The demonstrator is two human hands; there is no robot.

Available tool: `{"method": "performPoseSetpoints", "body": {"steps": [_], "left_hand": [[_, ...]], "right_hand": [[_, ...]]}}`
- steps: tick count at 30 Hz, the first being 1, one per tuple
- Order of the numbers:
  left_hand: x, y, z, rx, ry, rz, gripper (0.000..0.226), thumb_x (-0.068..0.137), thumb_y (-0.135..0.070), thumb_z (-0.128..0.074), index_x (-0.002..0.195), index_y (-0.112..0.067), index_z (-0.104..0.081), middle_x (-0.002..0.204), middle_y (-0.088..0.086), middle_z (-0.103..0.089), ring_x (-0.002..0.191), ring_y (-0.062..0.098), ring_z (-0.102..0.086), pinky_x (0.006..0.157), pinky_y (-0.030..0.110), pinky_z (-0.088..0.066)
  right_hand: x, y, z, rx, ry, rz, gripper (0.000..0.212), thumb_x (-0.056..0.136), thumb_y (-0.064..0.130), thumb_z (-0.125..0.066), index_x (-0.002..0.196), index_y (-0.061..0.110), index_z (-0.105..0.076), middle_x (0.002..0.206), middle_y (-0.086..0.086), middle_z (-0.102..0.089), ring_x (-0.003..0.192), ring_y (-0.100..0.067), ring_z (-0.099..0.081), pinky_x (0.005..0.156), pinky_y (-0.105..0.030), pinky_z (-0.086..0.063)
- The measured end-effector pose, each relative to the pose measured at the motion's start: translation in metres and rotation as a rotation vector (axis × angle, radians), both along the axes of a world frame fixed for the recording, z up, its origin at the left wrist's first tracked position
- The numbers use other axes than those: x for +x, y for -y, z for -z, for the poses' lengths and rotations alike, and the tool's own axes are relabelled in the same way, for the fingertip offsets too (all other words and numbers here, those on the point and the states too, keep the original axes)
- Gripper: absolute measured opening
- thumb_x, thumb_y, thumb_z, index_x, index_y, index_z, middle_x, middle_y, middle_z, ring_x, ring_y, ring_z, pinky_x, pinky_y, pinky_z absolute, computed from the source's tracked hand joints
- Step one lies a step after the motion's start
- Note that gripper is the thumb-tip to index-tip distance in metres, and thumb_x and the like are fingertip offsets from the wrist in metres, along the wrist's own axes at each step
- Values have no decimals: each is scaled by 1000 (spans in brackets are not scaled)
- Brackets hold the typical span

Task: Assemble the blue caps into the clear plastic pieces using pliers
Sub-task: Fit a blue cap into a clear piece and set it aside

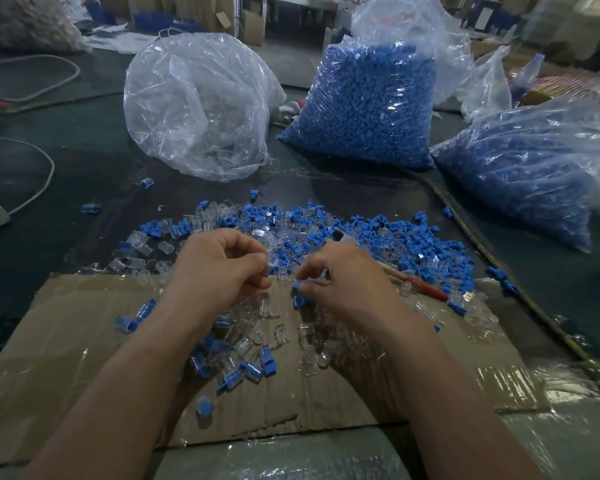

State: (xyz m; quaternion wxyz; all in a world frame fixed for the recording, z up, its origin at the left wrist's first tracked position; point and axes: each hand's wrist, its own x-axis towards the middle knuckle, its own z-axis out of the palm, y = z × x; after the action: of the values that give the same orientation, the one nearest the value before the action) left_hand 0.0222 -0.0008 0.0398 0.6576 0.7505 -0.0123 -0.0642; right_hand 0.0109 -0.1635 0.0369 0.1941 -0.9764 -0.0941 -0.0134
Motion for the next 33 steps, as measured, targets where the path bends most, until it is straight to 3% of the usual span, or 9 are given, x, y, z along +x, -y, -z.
{"method": "performPoseSetpoints", "body": {"steps": [5,12,14,16,18,21,27,33], "left_hand": [[0,0,0,20,4,1,12,82,1,-62,74,-8,-62,55,-1,-67,49,10,-64,46,16,-50],[0,2,1,13,-13,12,13,81,2,-62,73,-8,-62,56,0,-67,48,10,-64,45,16,-49],[0,2,1,8,-23,19,12,81,2,-62,73,-7,-63,57,2,-68,49,12,-64,46,17,-51],[-1,2,0,-9,-35,27,11,81,2,-62,73,-5,-62,57,4,-68,49,13,-65,46,19,-52],[-2,3,-1,-26,-45,31,10,81,3,-62,74,-4,-62,58,5,-68,49,14,-65,46,20,-53],[-3,5,-2,-42,-40,21,9,81,3,-62,76,-4,-63,60,7,-68,50,14,-65,47,20,-53],[-4,5,-3,-62,16,0,11,80,2,-63,80,-9,-65,64,9,-69,52,15,-66,48,21,-53],[-5,5,-4,-109,4,19,9,79,4,-63,84,-3,-61,64,11,-69,53,18,-67,46,19,-51]], "right_hand": [[-2,-7,-2,-157,-63,-58,21,82,28,-66,102,30,-67,101,7,-51,94,-12,-47,76,-25,-37],[-2,-8,2,-128,-37,-100,14,85,23,-62,98,23,-68,98,6,-51,91,-11,-48,76,-24,-39],[-3,-4,0,4,5,-80,10,85,22,-62,94,22,-68,87,11,-53,80,-2,-49,71,-15,-38],[-4,-1,-5,275,59,-14,8,84,19,-65,80,27,-66,73,19,-52,68,4,-52,62,-8,-41],[-6,-1,-6,543,127,52,22,81,16,-67,71,33,-59,67,17,-57,66,6,-56,59,-8,-46],[-8,-7,-6,734,213,87,24,81,13,-67,69,31,-58,66,10,-61,65,-1,-60,59,-12,-49],[-10,-16,-2,744,207,40,25,82,10,-66,72,31,-57,70,6,-63,68,-10,-63,64,-23,-54],[-10,-20,2,659,264,13,29,82,11,-66,71,35,-53,63,16,-55,65,6,-56,58,-7,-45]]}}
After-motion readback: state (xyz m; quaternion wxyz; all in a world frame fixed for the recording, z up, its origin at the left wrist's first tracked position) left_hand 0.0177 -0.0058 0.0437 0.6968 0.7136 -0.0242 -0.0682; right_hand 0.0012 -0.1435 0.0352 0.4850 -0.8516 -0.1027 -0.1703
